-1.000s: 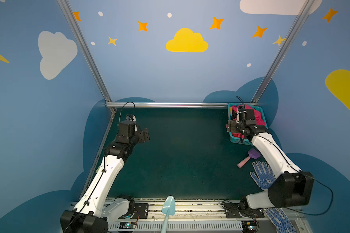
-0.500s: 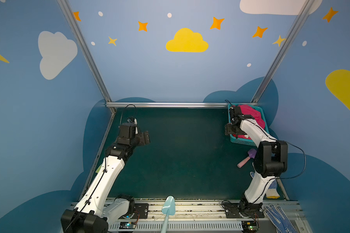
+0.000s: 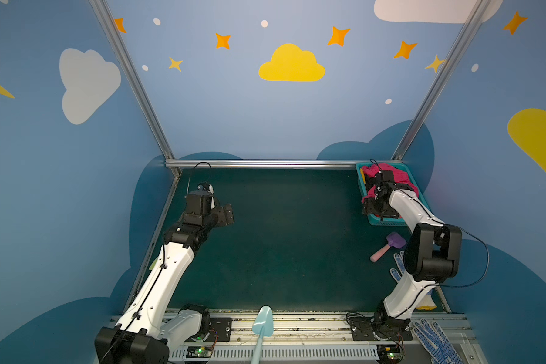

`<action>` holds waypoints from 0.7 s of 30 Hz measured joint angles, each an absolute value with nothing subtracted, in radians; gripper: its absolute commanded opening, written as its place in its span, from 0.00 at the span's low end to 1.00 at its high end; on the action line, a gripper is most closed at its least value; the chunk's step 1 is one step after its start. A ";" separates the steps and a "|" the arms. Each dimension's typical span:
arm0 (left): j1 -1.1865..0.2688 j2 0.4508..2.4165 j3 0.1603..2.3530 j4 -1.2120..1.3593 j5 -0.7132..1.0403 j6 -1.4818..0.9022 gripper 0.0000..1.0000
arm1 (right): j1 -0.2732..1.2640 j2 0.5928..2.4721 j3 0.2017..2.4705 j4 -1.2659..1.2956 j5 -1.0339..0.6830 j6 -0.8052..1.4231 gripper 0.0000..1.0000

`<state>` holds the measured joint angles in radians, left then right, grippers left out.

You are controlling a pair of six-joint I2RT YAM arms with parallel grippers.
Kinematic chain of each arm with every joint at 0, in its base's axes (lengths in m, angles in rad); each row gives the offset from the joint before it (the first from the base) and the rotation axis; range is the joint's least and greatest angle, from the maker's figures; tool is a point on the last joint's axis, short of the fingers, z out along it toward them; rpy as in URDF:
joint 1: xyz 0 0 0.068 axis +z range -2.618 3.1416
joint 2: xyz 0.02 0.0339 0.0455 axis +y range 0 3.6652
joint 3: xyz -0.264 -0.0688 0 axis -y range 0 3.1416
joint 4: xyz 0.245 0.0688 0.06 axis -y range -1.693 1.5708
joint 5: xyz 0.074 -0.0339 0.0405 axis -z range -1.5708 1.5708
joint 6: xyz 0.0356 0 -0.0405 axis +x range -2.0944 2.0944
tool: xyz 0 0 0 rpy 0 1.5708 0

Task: Fold and stack the t-shirts
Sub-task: 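Reach the right gripper into the teal basket while the left arm rises, then close the right gripper on the pink t-shirt's edge and lift it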

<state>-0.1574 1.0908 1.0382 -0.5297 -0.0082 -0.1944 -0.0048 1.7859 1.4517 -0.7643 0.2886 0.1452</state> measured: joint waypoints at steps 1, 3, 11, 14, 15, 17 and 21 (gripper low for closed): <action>-0.157 1.093 1.055 -0.537 -0.004 -0.199 0.97 | -0.002 1.771 1.452 -0.759 0.274 0.142 0.90; -0.157 1.097 1.101 -0.554 0.006 -0.208 0.97 | 0.002 1.740 1.452 -0.751 0.241 0.135 0.90; -0.157 1.101 1.176 -0.563 0.033 -0.224 0.97 | 0.004 1.710 1.453 -0.729 0.170 0.125 0.88; -0.157 1.118 1.165 -0.542 0.048 -0.224 0.97 | 0.004 1.739 1.469 -0.731 0.158 0.123 0.82; -0.157 1.124 1.158 -0.534 0.052 -0.224 0.97 | 0.004 1.750 1.476 -0.730 0.155 0.123 0.81; -0.157 1.135 1.135 -0.508 0.062 -0.224 0.96 | 0.004 1.775 1.491 -0.730 0.150 0.123 0.75; -0.157 1.141 1.082 -0.473 0.076 -0.222 0.97 | 0.004 1.800 1.500 -0.732 0.145 0.123 0.59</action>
<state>-0.1574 1.1412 1.0821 -0.4732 0.0765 -0.2218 0.0036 1.8004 1.4998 -0.7319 0.1448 0.1226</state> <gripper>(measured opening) 0.966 0.653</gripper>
